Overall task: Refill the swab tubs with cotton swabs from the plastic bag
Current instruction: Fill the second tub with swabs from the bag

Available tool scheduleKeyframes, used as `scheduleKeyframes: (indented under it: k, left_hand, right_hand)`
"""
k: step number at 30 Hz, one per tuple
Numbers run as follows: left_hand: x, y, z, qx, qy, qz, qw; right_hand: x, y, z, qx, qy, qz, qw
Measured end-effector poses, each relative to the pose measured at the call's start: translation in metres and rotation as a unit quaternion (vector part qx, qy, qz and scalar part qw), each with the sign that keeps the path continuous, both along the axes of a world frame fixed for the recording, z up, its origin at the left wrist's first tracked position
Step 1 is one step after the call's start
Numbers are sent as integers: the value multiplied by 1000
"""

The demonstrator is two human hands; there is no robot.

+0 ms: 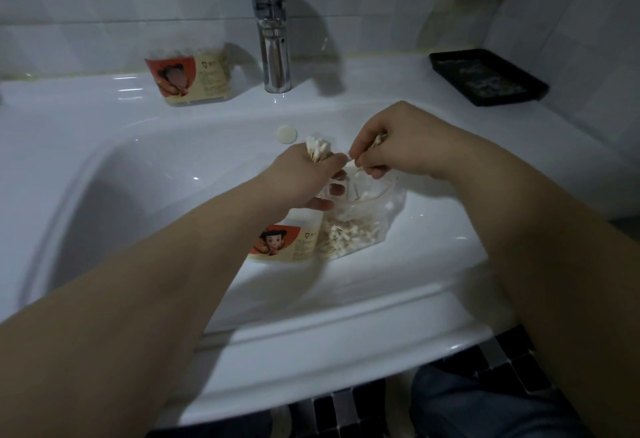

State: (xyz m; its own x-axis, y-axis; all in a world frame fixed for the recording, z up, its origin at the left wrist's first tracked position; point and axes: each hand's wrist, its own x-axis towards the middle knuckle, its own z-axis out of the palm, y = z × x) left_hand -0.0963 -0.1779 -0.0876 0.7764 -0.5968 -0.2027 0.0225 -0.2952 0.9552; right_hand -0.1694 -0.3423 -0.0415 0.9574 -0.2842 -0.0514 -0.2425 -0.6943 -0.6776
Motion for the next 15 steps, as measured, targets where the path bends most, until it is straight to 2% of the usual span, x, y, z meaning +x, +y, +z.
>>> scheduleKeyframes:
  k: [7, 15]
  left_hand:
    - [1, 1, -1, 34, -93, -67, 993]
    - [4, 1, 2, 30, -48, -53, 997]
  right_hand:
    - [3, 1, -5, 43, -19, -13, 999]
    - [4, -7, -3, 124, -52, -68, 989]
